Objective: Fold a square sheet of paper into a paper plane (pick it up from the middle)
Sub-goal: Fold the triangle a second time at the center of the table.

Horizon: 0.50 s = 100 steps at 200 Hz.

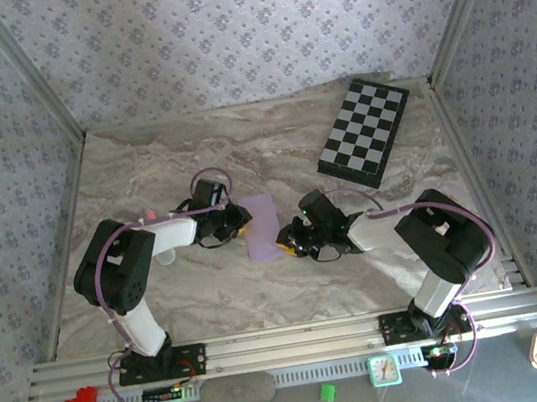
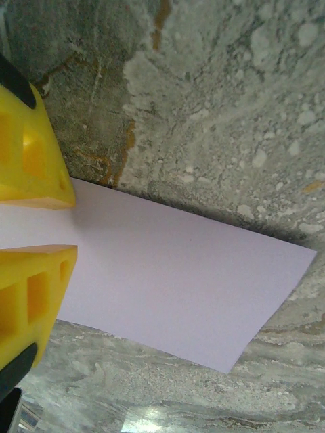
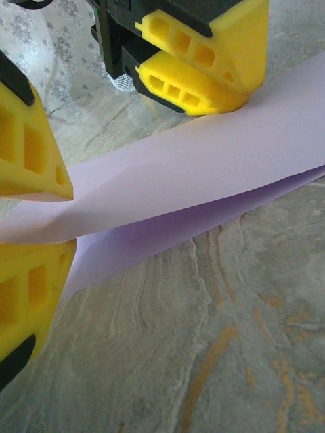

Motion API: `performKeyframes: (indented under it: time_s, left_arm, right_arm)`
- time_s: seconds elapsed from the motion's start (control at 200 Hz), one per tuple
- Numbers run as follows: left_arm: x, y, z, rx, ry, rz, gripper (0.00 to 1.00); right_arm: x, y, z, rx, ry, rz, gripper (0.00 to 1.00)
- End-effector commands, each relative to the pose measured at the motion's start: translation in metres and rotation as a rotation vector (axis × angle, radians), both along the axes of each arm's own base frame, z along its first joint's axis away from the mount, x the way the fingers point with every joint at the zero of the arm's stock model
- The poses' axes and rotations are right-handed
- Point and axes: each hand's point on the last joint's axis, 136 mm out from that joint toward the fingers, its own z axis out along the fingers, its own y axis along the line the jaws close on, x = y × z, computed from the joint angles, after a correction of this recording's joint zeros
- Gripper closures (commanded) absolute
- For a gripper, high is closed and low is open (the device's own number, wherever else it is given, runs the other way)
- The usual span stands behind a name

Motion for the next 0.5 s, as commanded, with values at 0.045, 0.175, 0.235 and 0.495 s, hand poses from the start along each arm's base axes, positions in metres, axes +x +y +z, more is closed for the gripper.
performKeyframes:
  time_s: [0.045, 0.175, 0.235, 0.495]
  left_arm:
    - [-0.015, 0.006, -0.013, 0.029, 0.062, -0.02, 0.77]
    - [-0.011, -0.001, -0.002, -0.002, 0.022, -0.051, 0.77]
    - [-0.008, -0.005, 0.008, -0.021, -0.007, -0.077, 0.77]
    - [0.006, -0.014, 0.042, -0.038, -0.131, -0.143, 0.75]
  right_arm:
    - [0.002, -0.004, -0.004, -0.004, -0.003, -0.029, 0.81]
    - [0.002, -0.004, -0.005, -0.002, -0.004, -0.026, 0.86]
    - [0.002, -0.005, -0.006, -0.004, -0.001, -0.027, 0.88]
    - [0.001, -0.013, -0.007, -0.02, 0.005, -0.032, 0.94]
